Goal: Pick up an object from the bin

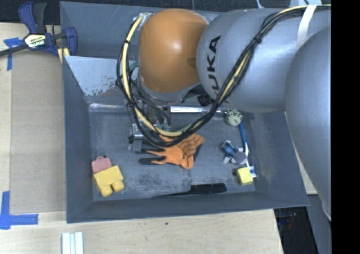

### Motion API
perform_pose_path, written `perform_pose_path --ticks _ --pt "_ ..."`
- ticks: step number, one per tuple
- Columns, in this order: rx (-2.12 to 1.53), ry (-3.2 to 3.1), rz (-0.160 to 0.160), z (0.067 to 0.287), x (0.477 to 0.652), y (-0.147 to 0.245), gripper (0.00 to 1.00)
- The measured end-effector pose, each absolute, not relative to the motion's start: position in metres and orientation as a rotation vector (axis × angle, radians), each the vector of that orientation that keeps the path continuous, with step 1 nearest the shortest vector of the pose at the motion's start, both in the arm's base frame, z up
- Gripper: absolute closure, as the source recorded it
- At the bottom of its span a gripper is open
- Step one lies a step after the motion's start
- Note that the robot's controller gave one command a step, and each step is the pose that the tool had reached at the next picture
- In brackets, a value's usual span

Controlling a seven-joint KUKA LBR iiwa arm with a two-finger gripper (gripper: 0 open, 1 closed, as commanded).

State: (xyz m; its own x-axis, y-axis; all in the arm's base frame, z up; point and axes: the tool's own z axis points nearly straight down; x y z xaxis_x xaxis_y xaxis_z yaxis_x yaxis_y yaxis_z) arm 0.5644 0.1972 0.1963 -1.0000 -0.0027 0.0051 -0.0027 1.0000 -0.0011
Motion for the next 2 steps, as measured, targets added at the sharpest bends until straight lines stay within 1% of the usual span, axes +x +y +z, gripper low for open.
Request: perform_pose_path --ticks 1,2 --pt "0.001 -3.144 -0.002 0.201 0.566 0.196 0.0" --pt "0.192 -3.141 -0.001 0.137 0.571 0.13 0.0"
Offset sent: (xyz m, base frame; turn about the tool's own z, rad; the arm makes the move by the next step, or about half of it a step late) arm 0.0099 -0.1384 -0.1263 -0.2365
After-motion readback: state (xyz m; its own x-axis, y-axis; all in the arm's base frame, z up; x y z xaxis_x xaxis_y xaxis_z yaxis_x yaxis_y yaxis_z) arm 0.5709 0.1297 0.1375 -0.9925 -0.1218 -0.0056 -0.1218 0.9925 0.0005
